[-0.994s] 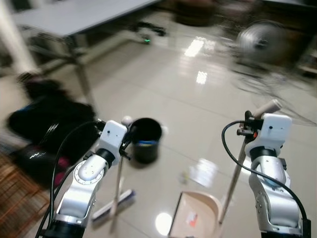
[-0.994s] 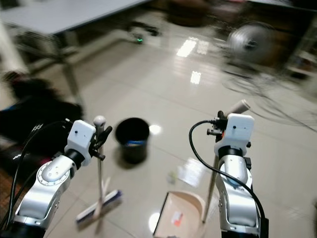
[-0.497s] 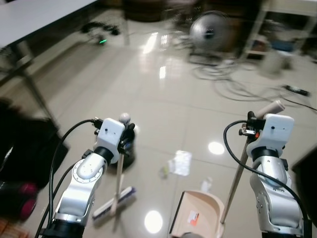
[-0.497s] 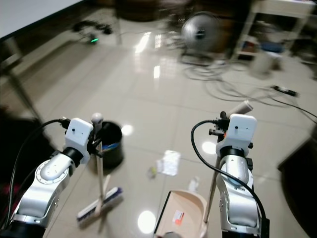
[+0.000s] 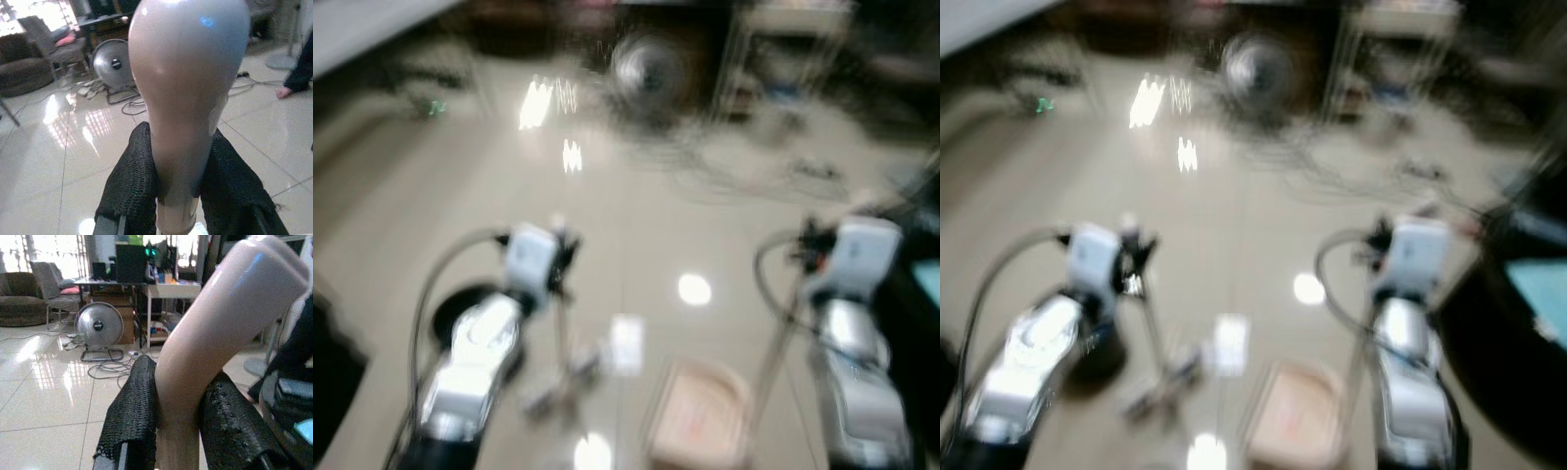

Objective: Sweep floor

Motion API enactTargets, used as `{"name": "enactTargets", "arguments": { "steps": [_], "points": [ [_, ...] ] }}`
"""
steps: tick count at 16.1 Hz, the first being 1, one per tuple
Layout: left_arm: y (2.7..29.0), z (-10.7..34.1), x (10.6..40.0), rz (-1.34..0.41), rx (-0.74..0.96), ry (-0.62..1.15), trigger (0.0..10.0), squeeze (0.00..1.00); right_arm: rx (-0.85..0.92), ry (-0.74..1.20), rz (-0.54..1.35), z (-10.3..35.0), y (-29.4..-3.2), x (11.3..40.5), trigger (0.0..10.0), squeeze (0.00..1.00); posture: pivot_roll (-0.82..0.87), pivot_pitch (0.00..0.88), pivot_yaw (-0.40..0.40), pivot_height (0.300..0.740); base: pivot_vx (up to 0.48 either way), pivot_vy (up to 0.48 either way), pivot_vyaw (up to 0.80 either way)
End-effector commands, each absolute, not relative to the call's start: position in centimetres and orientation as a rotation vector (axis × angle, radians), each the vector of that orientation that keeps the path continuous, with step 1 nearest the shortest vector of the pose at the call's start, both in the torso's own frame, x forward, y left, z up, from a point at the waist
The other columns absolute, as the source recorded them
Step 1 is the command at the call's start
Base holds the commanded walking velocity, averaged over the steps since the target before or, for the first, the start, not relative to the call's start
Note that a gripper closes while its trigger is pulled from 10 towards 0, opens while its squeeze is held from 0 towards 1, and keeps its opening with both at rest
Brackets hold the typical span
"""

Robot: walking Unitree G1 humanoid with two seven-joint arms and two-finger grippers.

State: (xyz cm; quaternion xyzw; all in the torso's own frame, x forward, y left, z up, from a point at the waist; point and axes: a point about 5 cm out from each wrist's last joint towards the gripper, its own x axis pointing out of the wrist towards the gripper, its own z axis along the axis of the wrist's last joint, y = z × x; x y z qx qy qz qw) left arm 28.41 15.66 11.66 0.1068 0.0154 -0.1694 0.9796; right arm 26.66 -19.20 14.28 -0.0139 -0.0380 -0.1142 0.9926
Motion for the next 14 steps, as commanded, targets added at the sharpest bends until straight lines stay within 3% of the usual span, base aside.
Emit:
{"name": "enactTargets", "arguments": {
  "steps": [1,7,14],
  "points": [
    [15.17,12.82,28.72,-0.348,0.224,-0.028,10.0,0.0,-0.06,-0.115,-0.243,15.17,-19.79,26.68,10.0,0.0,-0.01,0.0,0.005,0.74,0.386,0.0,0.0],
    [15.34,12.89,28.78,-0.344,0.229,-0.029,10.0,0.0,-0.059,-0.087,-0.224,14.67,-19.33,26.6,10.0,0.0,-0.01,0.0,0.008,0.74,0.362,0.0,0.0],
    [15.02,12.68,28.95,-0.307,0.174,-0.027,10.0,0.0,-0.1,-0.154,-0.183,15.01,-19.92,27.11,10.0,0.0,0.01,0.022,0.012,0.74,0.0,0.0,0.0]
  ]
}}
